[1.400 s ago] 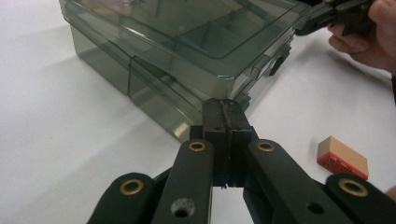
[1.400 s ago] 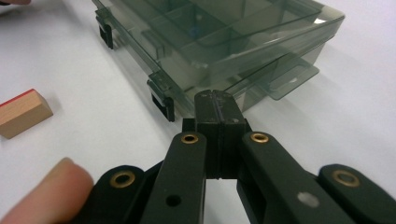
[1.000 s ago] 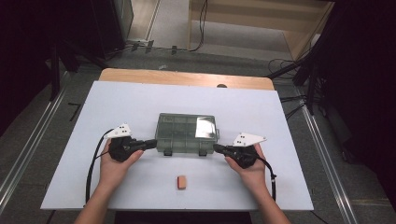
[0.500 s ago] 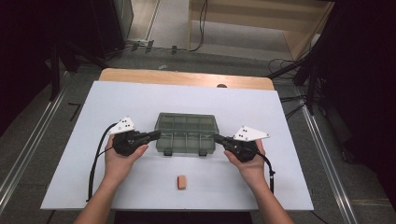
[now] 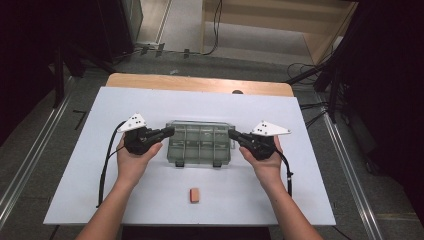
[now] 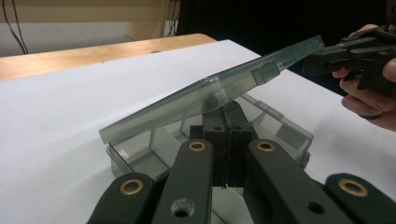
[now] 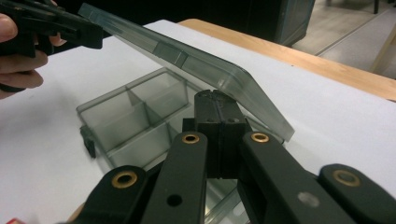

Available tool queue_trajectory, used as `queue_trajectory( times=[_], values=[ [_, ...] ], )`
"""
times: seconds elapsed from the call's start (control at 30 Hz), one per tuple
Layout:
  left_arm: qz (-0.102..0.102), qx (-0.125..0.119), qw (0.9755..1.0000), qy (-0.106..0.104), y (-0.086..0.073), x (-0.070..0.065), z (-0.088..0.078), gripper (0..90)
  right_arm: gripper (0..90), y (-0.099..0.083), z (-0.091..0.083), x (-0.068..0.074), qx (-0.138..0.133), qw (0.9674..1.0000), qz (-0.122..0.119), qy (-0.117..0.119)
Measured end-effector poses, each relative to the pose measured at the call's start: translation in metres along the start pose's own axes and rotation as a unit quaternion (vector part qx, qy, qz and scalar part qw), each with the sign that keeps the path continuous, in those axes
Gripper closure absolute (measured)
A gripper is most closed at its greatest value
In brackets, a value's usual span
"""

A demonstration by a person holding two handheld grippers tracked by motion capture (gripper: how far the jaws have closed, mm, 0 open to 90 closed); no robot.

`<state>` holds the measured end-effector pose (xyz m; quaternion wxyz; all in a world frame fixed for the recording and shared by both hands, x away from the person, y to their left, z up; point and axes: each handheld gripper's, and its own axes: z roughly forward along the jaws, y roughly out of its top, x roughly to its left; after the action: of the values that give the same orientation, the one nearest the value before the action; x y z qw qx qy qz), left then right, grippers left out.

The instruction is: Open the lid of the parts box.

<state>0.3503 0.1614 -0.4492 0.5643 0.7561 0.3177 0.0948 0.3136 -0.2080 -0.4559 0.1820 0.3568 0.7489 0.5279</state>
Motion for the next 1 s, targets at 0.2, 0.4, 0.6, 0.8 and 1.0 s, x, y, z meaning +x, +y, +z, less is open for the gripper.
queue_trajectory(
  times=[0.2, 0.4, 0.6, 0.8, 1.0],
  values=[
    [0.006, -0.005, 0.9998, 0.020, 0.013, 0.000, 0.003, 89.8, 88.6, 0.010, 0.003, -0.007, -0.006, 0.9999, 0.009, -0.010],
    [0.008, -0.013, 0.9993, 0.033, 0.026, 0.003, 0.006, 89.6, 88.7, 0.022, 0.007, -0.014, -0.014, 0.9996, 0.016, -0.016],
    [0.009, -0.024, 0.9988, 0.041, 0.035, 0.002, 0.012, 89.7, 88.7, 0.029, 0.009, -0.018, -0.021, 0.9994, 0.017, -0.021],
    [-0.008, -0.031, 0.9985, 0.044, 0.033, 0.010, 0.018, 89.7, 88.6, 0.028, 0.012, -0.022, -0.019, 0.9994, 0.019, -0.019],
    [-0.007, -0.029, 0.9982, 0.052, 0.034, 0.013, 0.020, 89.7, 79.0, 0.030, -0.002, -0.023, -0.054, 0.9985, 0.005, -0.006]
  ],
)
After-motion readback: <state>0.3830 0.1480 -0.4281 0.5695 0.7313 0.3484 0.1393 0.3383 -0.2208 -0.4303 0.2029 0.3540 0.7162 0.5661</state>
